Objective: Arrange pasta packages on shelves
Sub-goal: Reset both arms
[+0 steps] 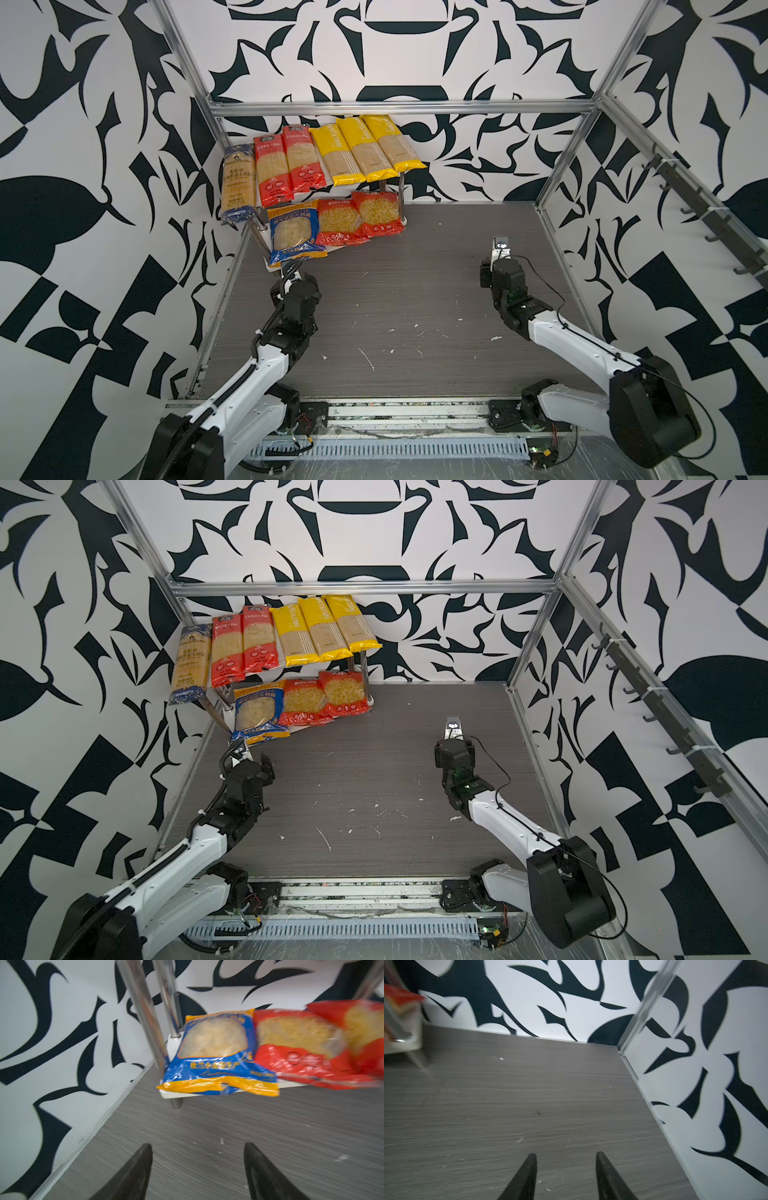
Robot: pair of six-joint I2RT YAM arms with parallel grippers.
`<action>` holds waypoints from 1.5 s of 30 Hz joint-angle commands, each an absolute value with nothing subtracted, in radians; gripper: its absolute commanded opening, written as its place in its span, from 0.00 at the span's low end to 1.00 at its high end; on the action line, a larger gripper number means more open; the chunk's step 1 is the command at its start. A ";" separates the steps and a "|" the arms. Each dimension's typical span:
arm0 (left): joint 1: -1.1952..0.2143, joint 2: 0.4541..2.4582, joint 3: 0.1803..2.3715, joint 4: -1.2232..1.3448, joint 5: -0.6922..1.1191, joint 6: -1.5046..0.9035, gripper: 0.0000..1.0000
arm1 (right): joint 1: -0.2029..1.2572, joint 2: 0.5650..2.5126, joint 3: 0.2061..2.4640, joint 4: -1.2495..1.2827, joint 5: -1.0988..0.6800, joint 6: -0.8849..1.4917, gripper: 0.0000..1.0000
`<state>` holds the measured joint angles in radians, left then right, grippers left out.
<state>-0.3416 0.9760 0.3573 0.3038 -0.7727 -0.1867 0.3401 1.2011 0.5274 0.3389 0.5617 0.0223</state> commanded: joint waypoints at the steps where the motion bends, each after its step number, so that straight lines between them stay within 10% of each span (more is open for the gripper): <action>1: -0.287 1.054 0.317 0.557 -0.794 -0.149 0.74 | 0.324 1.241 0.468 0.570 0.667 -0.017 0.49; 19: -0.079 1.427 0.264 1.028 -0.631 -0.110 0.77 | 0.282 1.551 0.253 1.198 0.647 -0.092 0.51; 40: 0.000 1.563 0.358 0.964 -0.384 -0.118 0.79 | 0.170 1.588 0.286 1.115 0.456 0.000 0.57; 45: 0.008 1.553 0.363 0.935 -0.380 -0.130 0.99 | 0.170 1.585 0.321 1.040 0.466 0.008 0.58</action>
